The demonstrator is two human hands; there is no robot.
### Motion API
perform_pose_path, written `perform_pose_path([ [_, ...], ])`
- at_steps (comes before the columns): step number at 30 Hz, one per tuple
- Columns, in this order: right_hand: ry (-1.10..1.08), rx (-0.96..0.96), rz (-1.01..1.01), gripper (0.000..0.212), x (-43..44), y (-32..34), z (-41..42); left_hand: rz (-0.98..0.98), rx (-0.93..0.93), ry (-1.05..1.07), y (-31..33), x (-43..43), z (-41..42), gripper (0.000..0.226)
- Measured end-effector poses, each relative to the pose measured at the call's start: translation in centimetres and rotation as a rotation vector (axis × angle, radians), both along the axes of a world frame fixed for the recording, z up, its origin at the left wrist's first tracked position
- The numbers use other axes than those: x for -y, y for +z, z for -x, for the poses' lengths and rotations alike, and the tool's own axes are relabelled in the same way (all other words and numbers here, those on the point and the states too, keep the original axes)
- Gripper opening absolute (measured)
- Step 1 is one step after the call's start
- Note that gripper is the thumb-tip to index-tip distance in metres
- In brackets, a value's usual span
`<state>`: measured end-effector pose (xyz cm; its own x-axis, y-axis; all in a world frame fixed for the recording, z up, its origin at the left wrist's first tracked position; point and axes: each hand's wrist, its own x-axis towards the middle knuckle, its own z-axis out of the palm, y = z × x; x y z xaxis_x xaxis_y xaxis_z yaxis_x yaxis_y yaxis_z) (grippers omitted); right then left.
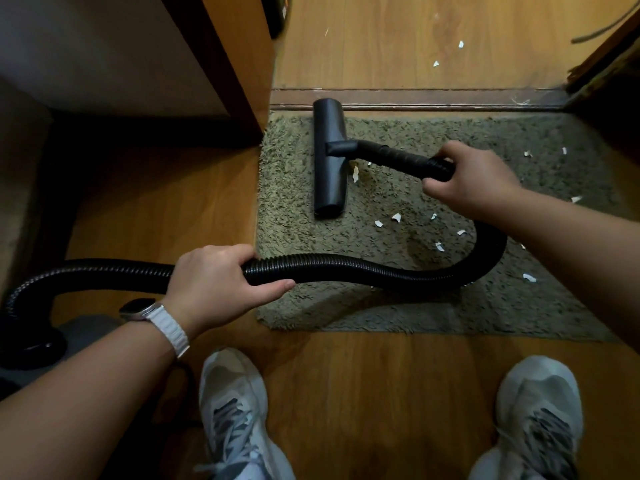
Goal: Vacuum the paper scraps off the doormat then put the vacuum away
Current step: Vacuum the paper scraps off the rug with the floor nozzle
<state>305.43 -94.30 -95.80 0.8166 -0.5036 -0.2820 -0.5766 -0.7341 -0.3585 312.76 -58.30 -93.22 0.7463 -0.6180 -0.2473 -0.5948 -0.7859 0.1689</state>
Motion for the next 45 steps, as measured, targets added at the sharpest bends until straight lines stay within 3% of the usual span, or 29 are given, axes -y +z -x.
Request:
perform_pose_path([
  [9,0.052,0.056,0.054,0.034,-1.5,-0.4,0.7,0.027,-0.002,-0.017,0.0,-0.1,0.0,0.087],
  [14,0.269,0.109,0.114,0.034,-2.2,-0.6,1.8,0.001,-0.005,-0.050,-0.1,-0.1,0.1,0.080],
  [19,0.398,0.088,0.108,0.037,-3.6,-1.0,1.5,-0.010,-0.008,-0.065,-0.2,-0.3,0.3,0.089],
  [26,0.144,0.007,0.031,0.035,-1.2,-0.3,3.0,-0.023,-0.008,-0.078,-0.1,-0.3,0.2,0.088],
  [34,-0.117,0.041,-0.018,0.038,1.5,0.2,5.2,0.003,-0.005,-0.061,-0.1,0.0,0.4,0.090],
  [45,-0.110,-0.052,0.009,0.035,-0.1,0.0,3.9,-0.009,-0.021,-0.061,0.2,1.0,0.7,0.092],
])
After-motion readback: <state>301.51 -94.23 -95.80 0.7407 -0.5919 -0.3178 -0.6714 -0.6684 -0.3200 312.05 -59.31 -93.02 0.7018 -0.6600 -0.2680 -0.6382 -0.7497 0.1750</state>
